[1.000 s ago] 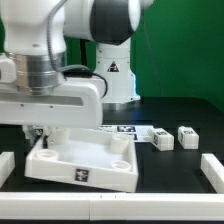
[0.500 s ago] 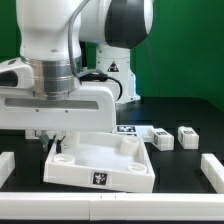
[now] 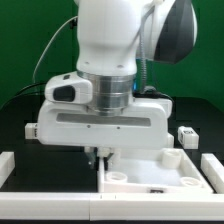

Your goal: Assemble square table

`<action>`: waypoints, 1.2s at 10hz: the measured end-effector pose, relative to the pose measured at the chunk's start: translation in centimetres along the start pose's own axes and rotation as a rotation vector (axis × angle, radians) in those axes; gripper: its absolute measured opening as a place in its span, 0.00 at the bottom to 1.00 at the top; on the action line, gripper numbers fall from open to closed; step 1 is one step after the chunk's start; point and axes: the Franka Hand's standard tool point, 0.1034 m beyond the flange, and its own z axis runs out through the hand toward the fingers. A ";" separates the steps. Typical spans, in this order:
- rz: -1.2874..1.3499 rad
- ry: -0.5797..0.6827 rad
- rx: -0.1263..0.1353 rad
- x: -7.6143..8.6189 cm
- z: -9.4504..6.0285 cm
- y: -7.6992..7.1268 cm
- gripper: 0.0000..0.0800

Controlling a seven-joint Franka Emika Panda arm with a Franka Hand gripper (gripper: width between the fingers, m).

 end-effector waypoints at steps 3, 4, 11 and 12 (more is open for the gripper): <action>-0.009 -0.016 0.002 0.1 0.5 -1.3 0.07; -0.009 -0.016 0.002 0.1 0.5 -1.3 0.07; 0.072 -0.048 0.007 0.0 0.4 -1.8 0.07; 0.075 -0.048 0.007 0.0 0.4 -1.8 0.07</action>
Offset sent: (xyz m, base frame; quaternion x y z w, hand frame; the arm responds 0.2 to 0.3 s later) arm 0.0000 0.0000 0.0000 0.0000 0.0000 0.0000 1.0000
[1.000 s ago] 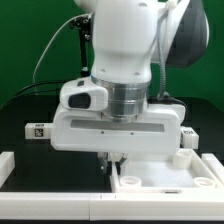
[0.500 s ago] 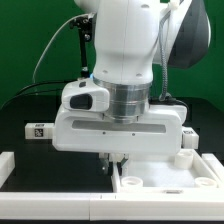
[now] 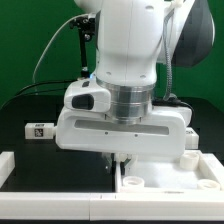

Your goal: Assemble square table

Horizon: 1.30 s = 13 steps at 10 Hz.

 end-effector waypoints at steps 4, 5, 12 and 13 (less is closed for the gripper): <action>-0.011 -0.022 0.012 -0.5 -1.1 -0.1 0.53; -0.013 -0.040 0.021 -1.3 -2.4 -0.9 0.53; -0.043 -0.530 0.005 -6.0 -5.2 -3.3 0.81; -0.013 -0.592 -0.009 -7.6 -4.7 -5.0 0.81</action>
Offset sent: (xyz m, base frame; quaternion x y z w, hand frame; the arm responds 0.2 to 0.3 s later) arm -0.0153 0.0077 0.0268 0.0389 -0.0295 -0.0201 0.9986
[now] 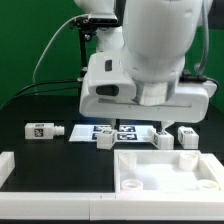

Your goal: Assemble square table

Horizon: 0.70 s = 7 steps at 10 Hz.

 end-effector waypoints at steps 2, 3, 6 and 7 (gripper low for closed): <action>-0.026 -0.089 -0.018 -1.9 1.8 -4.8 0.81; -0.048 -0.148 -0.065 -3.2 1.8 -6.6 0.81; -0.081 -0.191 -0.103 -3.1 1.2 -6.9 0.81; -0.081 -0.191 -0.103 -3.1 1.2 -6.9 0.81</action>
Offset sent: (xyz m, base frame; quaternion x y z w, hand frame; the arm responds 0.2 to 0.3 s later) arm 0.0032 0.0259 0.0363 -0.1396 -0.1561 -0.0772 0.9748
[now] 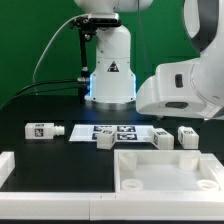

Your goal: Assemble square table

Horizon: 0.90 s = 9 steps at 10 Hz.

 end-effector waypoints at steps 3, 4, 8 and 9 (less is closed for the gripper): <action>-0.019 0.110 -0.011 0.0 1.9 -4.0 0.81; -0.056 0.115 -0.033 -0.9 2.6 -4.7 0.81; -0.031 0.102 -0.009 -0.6 3.2 -4.5 0.81; -0.010 0.070 0.019 -0.6 4.9 -4.8 0.81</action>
Offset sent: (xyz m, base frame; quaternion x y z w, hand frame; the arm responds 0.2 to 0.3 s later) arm -0.0433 0.0482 -0.0097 -0.0913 0.1221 -0.1040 0.9828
